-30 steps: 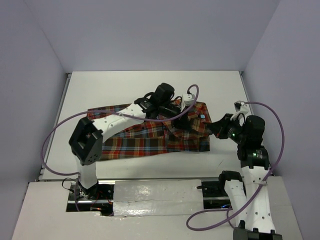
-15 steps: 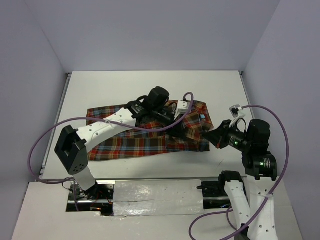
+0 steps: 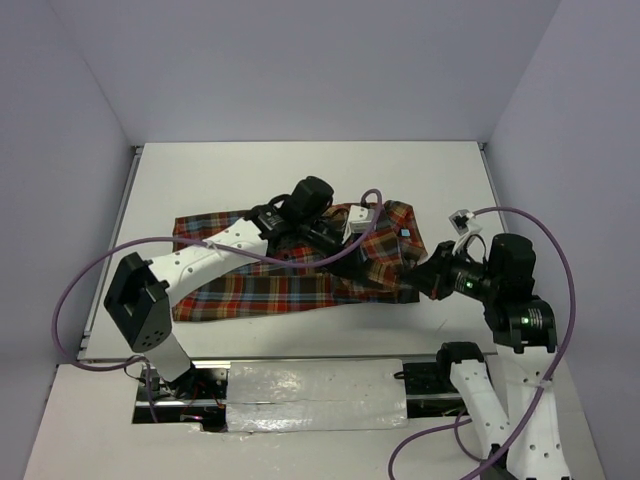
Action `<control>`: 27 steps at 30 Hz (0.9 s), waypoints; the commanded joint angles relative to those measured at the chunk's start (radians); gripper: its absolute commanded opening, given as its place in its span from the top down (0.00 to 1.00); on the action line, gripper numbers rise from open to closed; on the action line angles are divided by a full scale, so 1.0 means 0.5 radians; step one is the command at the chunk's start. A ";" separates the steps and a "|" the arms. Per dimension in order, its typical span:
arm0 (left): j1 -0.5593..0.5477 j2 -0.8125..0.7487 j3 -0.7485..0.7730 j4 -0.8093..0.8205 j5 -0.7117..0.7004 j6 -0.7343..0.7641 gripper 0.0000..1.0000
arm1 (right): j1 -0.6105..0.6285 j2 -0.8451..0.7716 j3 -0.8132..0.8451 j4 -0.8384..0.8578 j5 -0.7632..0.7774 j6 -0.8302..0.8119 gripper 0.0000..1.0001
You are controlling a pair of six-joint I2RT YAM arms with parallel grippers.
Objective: Fold and stack the long sleeve shirts
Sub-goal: Fold the shirt
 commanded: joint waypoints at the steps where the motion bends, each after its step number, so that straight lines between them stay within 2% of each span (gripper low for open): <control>1: 0.138 0.024 -0.116 0.251 -0.042 -0.097 1.00 | 0.021 0.103 -0.077 0.188 0.214 0.081 1.00; 3: 0.231 0.082 -0.135 0.402 -0.122 -0.284 1.00 | 0.018 0.156 -0.166 0.486 0.346 0.237 1.00; 6: 0.320 0.146 -0.150 0.516 -0.275 -0.337 1.00 | 0.021 0.242 -0.298 0.918 0.566 0.375 1.00; 11: 0.381 0.291 -0.144 0.688 -0.551 -0.365 1.00 | 0.033 0.594 -0.359 1.418 0.671 0.376 1.00; 13: 0.384 0.340 -0.138 0.688 -0.643 -0.331 1.00 | 0.091 0.796 -0.338 1.505 0.671 0.336 1.00; 16: 0.397 0.416 -0.110 0.688 -0.925 -0.269 1.00 | 0.153 1.063 -0.234 1.640 0.708 0.284 1.00; 20: 0.430 0.515 -0.074 0.688 -1.116 -0.266 1.00 | 0.196 1.358 -0.148 1.815 0.702 0.238 1.00; 25: 0.455 0.607 -0.043 0.759 -1.254 -0.254 1.00 | 0.223 1.726 0.027 1.852 0.675 0.192 1.00; 27: 0.467 0.662 -0.031 0.774 -1.291 -0.257 1.00 | 0.229 1.849 0.055 1.981 0.656 0.201 1.00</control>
